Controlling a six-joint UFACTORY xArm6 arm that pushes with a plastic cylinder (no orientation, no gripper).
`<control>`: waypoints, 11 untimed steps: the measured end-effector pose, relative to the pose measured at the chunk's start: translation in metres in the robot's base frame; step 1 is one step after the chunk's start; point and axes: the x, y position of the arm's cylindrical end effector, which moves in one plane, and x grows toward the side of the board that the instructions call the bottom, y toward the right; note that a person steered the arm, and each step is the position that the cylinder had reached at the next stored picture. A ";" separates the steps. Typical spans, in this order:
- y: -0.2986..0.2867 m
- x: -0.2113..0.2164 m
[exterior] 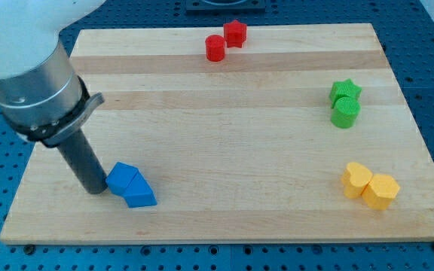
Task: Slide the blue blocks towards the bottom center
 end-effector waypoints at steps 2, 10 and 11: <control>-0.015 -0.021; 0.075 -0.022; 0.104 -0.059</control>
